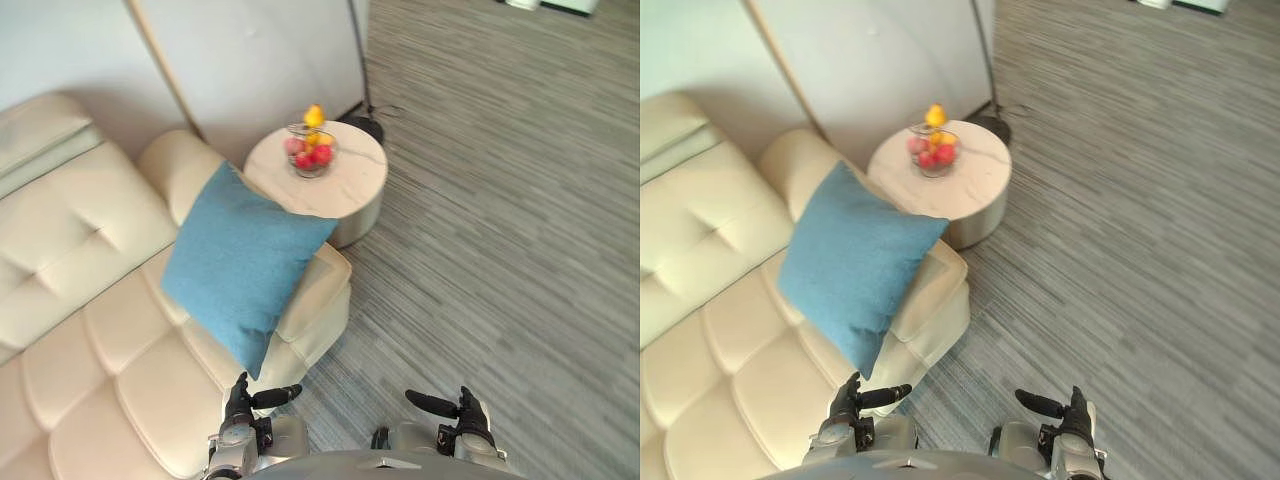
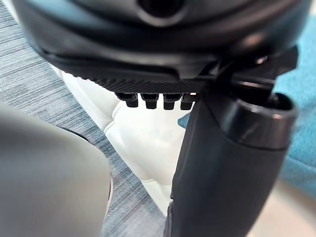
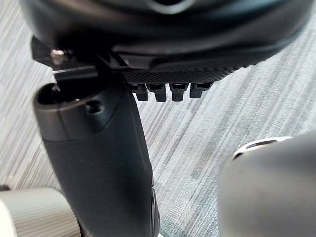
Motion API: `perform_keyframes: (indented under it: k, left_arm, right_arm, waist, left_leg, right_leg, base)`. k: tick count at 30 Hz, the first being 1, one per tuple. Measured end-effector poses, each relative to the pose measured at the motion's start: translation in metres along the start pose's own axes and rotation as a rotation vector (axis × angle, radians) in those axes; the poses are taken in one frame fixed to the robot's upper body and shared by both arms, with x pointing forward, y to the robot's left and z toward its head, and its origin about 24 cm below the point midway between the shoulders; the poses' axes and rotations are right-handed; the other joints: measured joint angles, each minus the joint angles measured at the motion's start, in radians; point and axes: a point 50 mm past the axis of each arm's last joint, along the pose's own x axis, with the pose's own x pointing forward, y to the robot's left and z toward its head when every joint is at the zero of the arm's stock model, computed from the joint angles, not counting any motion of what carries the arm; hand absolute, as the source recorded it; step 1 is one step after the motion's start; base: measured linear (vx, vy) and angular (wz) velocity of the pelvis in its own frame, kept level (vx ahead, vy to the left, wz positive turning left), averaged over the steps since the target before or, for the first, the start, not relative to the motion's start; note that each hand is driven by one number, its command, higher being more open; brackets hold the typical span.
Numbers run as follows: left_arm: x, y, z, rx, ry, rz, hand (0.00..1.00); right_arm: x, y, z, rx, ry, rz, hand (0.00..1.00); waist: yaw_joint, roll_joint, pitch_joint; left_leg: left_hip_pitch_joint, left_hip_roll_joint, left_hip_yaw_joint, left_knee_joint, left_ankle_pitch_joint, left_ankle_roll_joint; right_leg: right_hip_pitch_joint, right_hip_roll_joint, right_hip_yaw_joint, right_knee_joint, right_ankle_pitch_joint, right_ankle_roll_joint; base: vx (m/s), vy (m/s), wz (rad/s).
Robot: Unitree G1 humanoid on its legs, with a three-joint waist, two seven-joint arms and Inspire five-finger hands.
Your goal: Pick up cushions and gather them together orderly.
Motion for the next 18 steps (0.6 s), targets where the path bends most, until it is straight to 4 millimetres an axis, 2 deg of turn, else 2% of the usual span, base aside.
perform_keyframes:
  k: [1, 3, 6, 7, 10, 11, 12, 15, 18]
  left_arm:
    - [-0.001, -0.003, -0.001, -0.005, 0.003, -0.005, 1.00]
    - [-0.001, -0.004, -0.001, -0.008, 0.005, -0.007, 1.00]
    - [-0.002, -0.004, 0.001, -0.006, -0.013, -0.014, 1.00]
    - [-0.002, -0.004, 0.002, 0.001, -0.016, -0.017, 1.00]
    - [0.000, -0.002, 0.006, 0.064, -0.034, -0.037, 1.00]
    - [0.000, -0.002, 0.006, 0.066, -0.034, -0.036, 1.00]
    - [0.001, -0.001, 0.006, 0.070, -0.029, -0.032, 1.00]
    - [0.001, 0.002, 0.002, 0.082, -0.012, -0.034, 1.00]
    - [0.002, 0.008, -0.002, 0.093, 0.005, -0.028, 1.00]
  right_arm:
    - [0.000, -0.001, 0.000, -0.002, 0.001, 0.001, 1.00]
    - [0.000, -0.005, -0.004, -0.003, 0.013, -0.011, 1.00]
    - [-0.002, -0.006, -0.010, -0.003, 0.024, -0.016, 1.00]
    - [-0.002, -0.006, -0.009, -0.001, 0.020, -0.015, 1.00]
    - [-0.003, 0.001, -0.009, 0.035, 0.024, 0.002, 1.00]
    - [-0.003, 0.001, -0.009, 0.036, 0.025, 0.004, 1.00]
    - [-0.003, 0.002, -0.011, 0.056, 0.035, 0.006, 1.00]
    - [-0.004, 0.003, -0.015, 0.053, 0.058, 0.011, 1.00]
    - [-0.005, 0.006, -0.022, 0.054, 0.085, 0.023, 1.00]
  waist:
    - [-0.006, 0.011, -0.007]
    - [-0.009, 0.022, -0.011]
    - [-0.003, 0.016, -0.015]
    - [-0.003, 0.015, -0.016]
    - [-0.005, -0.011, -0.023]
    - [-0.005, -0.013, -0.023]
    - [-0.004, -0.016, -0.024]
    - [-0.004, -0.029, -0.031]
    - [-0.012, -0.054, -0.043]
  left_leg:
    - [-0.056, 0.012, -0.014, 0.061, 0.004, -0.008]
    - [-0.119, 0.038, 0.023, 0.160, 0.017, -0.030]
    - [-0.139, 0.103, 0.285, 0.193, 0.022, -0.030]
    - [-0.140, 0.105, 0.318, 0.177, 0.029, -0.026]
    - [-0.153, 0.074, 0.443, 0.033, 0.115, 0.001]
    - [-0.153, 0.072, 0.446, 0.029, 0.120, 0.003]
    - [-0.151, 0.058, 0.483, -0.024, 0.164, 0.021]
    - [-0.097, 0.021, 0.481, -0.125, 0.212, 0.035]
    - [-0.079, -0.015, 0.462, -0.185, 0.239, 0.051]
  right_leg:
    - [0.015, -0.002, -0.056, -0.024, -0.003, -0.005]
    - [0.066, -0.005, -0.137, -0.058, -0.002, -0.007]
    - [0.160, -0.021, -0.251, -0.099, -0.009, -0.020]
    - [0.162, -0.027, -0.266, -0.103, -0.009, -0.020]
    - [0.173, -0.075, -0.350, -0.187, 0.018, 0.000]
    - [0.174, -0.077, -0.355, -0.192, 0.021, 0.001]
    - [0.198, -0.081, -0.386, -0.254, 0.060, 0.009]
    - [0.243, -0.084, -0.392, -0.323, 0.102, 0.022]
    - [0.244, -0.105, -0.403, -0.304, 0.109, 0.030]
  base:
    - [0.16, -0.334, 1.22]
    - [0.14, -0.230, 1.25]
    - [0.06, -0.068, 1.11]
    - [0.04, 0.016, 0.95]
    - [0.03, 0.066, 0.97]
    - [0.01, 0.082, 0.81]
    - [0.01, 0.119, 0.58]
    - [0.00, 0.112, 0.28]
    - [-0.06, 0.072, 0.25]
